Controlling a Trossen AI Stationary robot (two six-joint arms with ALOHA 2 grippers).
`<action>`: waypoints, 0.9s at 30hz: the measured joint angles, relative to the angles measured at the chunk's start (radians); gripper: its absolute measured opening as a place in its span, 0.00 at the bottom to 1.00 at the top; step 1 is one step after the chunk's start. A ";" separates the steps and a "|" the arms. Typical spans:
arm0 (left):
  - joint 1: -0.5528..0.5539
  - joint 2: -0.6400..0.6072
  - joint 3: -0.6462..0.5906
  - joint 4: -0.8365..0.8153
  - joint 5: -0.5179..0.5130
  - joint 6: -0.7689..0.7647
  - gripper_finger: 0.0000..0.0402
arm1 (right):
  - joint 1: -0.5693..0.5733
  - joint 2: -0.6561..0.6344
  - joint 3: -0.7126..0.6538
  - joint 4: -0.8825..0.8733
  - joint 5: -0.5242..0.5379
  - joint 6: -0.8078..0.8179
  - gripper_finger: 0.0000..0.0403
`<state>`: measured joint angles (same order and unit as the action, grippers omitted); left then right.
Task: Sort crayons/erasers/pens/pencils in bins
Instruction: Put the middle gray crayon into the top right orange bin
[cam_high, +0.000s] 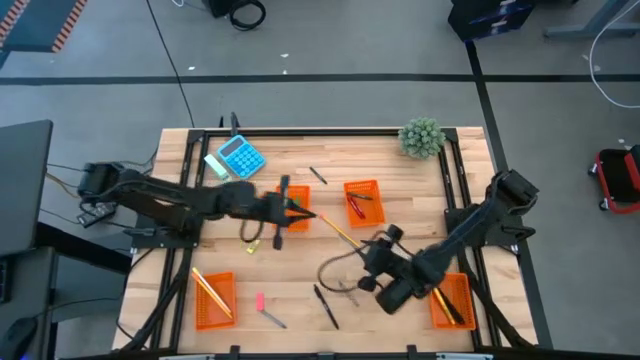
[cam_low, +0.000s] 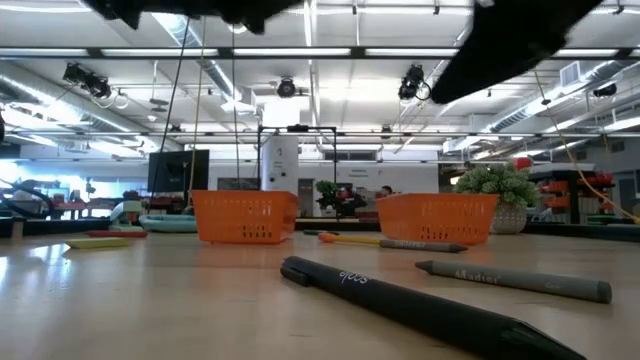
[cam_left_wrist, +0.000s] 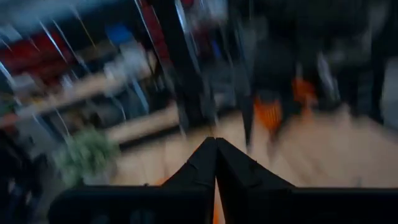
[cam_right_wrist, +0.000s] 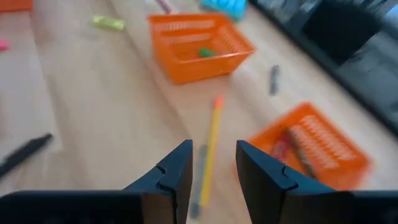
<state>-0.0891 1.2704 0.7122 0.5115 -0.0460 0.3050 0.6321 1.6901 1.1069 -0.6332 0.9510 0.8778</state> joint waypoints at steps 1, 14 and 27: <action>0.000 -0.035 -0.029 0.051 0.000 -0.010 0.05 | -0.033 0.000 -0.002 0.073 -0.060 -0.072 0.32; 0.000 -0.295 -0.114 0.104 0.001 -0.059 0.06 | -0.227 0.013 0.022 0.210 -0.455 -0.327 0.32; 0.026 -0.315 -0.114 0.134 -0.129 -0.008 0.09 | -0.501 0.012 0.049 0.514 -0.669 -0.696 0.32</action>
<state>-0.0628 0.9555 0.5982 0.6451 -0.1751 0.2973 0.1310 1.7025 1.1560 -0.1189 0.2820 0.1821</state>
